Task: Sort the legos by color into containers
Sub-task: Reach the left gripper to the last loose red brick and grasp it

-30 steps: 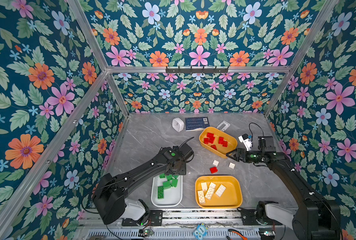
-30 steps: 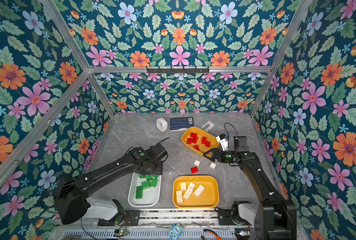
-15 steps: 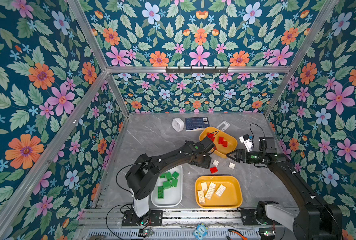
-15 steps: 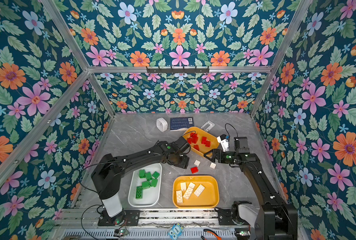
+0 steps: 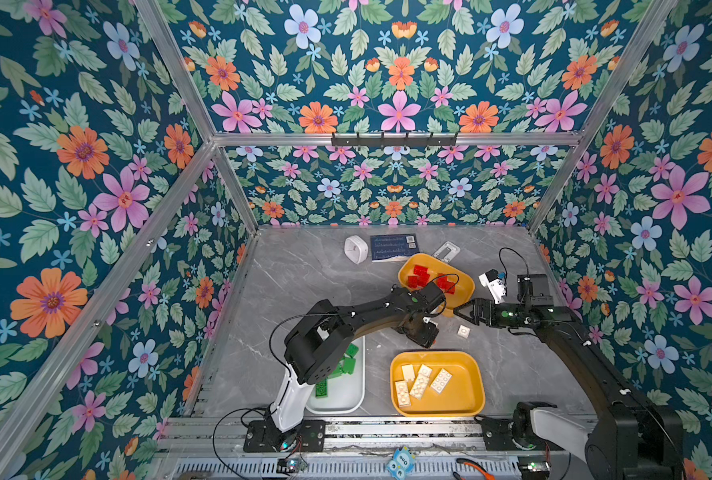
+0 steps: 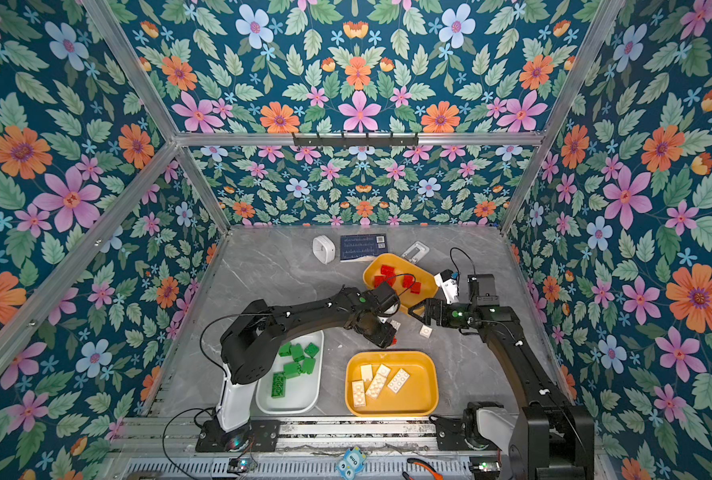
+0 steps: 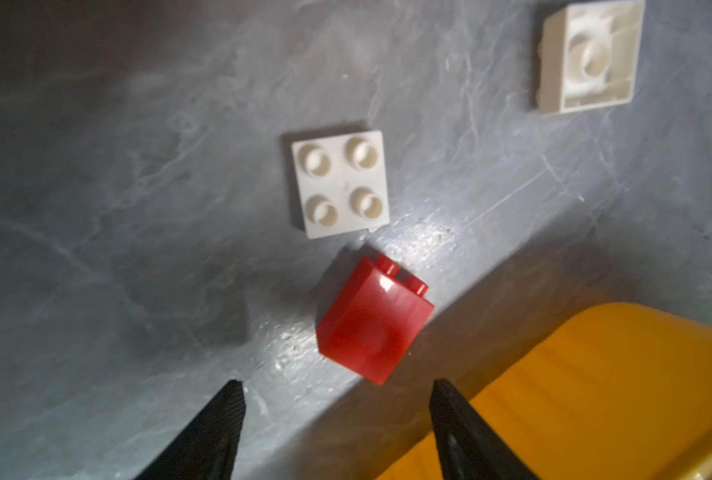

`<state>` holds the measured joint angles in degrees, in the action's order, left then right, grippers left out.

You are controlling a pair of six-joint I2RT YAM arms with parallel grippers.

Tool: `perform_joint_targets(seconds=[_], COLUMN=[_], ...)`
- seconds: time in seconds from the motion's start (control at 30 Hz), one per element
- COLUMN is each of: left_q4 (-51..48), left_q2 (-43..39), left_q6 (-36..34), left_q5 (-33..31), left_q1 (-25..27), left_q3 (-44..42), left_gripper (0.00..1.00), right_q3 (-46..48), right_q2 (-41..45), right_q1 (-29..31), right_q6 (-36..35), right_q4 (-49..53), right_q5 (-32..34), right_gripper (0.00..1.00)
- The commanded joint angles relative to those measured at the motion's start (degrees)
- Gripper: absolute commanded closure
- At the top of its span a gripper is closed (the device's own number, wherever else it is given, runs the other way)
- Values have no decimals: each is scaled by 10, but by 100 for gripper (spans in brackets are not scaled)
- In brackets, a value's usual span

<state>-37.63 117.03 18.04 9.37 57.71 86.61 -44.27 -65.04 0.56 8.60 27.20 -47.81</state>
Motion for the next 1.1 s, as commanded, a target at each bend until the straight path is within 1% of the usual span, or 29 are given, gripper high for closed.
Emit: perform_joint_targets(seconds=[0.0, 0.1, 0.17, 0.4, 0.53, 0.77, 0.87, 0.97, 1.07], left_q4=[8, 17, 17, 15, 7, 13, 20, 33, 33], left_q2=[6, 13, 18, 27, 26, 28, 29, 29, 37], left_q6=[-28, -39, -42, -46, -42, -44, -48, -56, -71], left_q5=[18, 17, 4, -92, -131, -129, -115, -100, -107], left_q1=[0, 5, 6, 5, -3, -12, -13, -12, -12], left_q3=[-2, 0, 5, 8, 10, 11, 12, 10, 18], left_gripper=[27, 27, 27, 31, 34, 37, 39, 38, 38], right_q3=[3, 9, 10, 12, 12, 11, 11, 9, 9], right_q2=[-2, 2, 4, 2, 0, -3, -4, -6, -6], right_q1=[0, 0, 0, 0, 0, 0, 0, 0, 0], right_q6=[-10, -8, -7, -6, -7, -8, -8, -8, -9], right_q4=[2, -9, -12, -10, -8, -7, -8, -7, -7], right_q5=[-4, -11, -11, -8, -7, -7, -8, -8, -8], right_gripper=[1, 1, 1, 1, 1, 1, 1, 1, 1])
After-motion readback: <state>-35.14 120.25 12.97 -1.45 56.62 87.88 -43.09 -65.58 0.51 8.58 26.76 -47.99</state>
